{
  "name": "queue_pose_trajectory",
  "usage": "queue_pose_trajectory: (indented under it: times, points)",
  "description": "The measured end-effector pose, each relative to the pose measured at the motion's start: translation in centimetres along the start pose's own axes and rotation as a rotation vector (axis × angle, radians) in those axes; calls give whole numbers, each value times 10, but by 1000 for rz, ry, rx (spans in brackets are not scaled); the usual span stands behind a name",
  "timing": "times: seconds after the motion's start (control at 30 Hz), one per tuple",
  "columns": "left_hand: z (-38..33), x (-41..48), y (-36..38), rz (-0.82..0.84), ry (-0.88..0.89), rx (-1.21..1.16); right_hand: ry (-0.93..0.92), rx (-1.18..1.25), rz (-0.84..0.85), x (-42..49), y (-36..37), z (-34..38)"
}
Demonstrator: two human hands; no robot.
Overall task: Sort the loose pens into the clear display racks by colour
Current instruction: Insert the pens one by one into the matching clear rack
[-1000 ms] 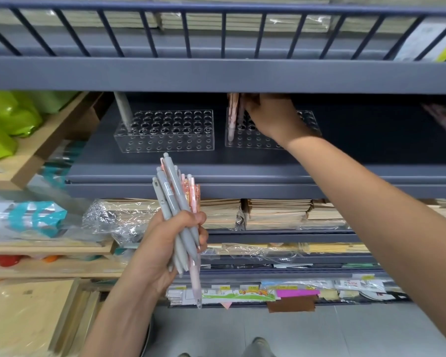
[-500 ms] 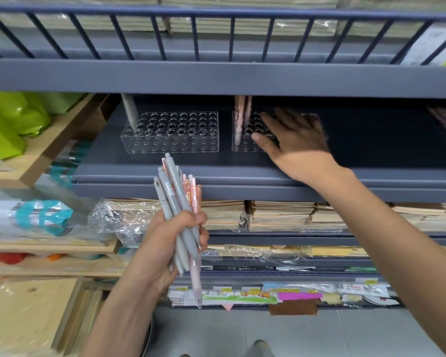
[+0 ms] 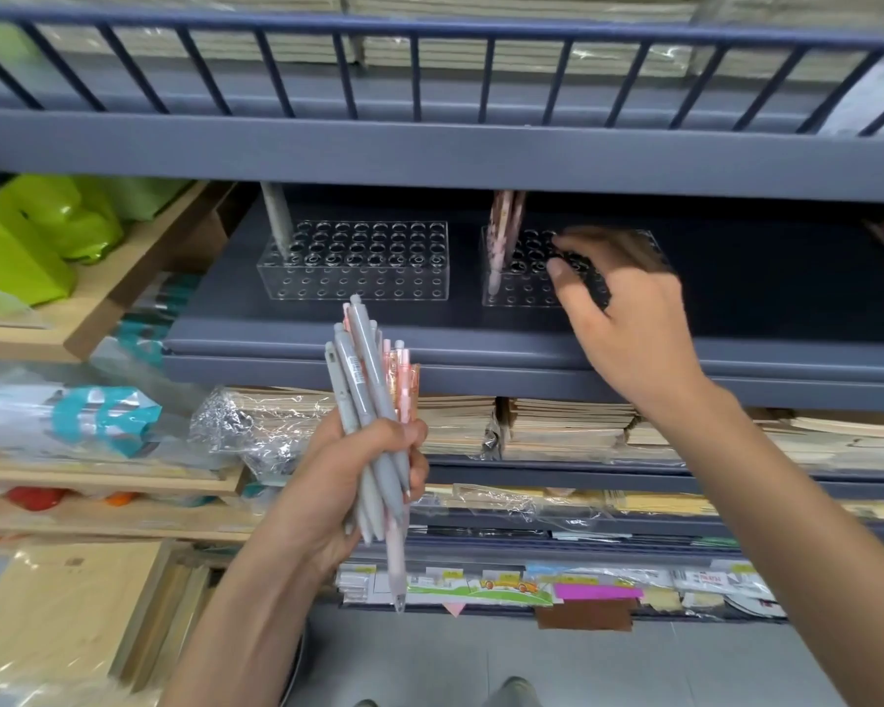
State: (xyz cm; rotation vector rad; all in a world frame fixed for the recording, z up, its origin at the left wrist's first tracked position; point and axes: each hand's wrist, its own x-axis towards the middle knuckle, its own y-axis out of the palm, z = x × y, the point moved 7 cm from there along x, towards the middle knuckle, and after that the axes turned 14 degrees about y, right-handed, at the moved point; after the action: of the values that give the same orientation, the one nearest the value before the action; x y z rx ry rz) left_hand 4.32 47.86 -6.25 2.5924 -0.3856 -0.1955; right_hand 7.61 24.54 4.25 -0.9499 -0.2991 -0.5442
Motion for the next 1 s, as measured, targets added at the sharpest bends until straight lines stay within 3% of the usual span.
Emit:
queue_pose_trajectory:
  times: [0.13, 0.27, 0.47, 1.0]
  points:
    - [2, 0, 4, 20, -1, -9, 124, 319, 149, -33, 0, 20]
    - [0, 6, 8, -44, 50, -65, 414, 669, 373, -69, 14, 23]
    - [-10, 13, 7, -128, 90, -41, 751, 809, 672, -170, 51, 13]
    - [-5, 10, 11, -138, 114, 26, 825, 976, 759, -206, 72, 31]
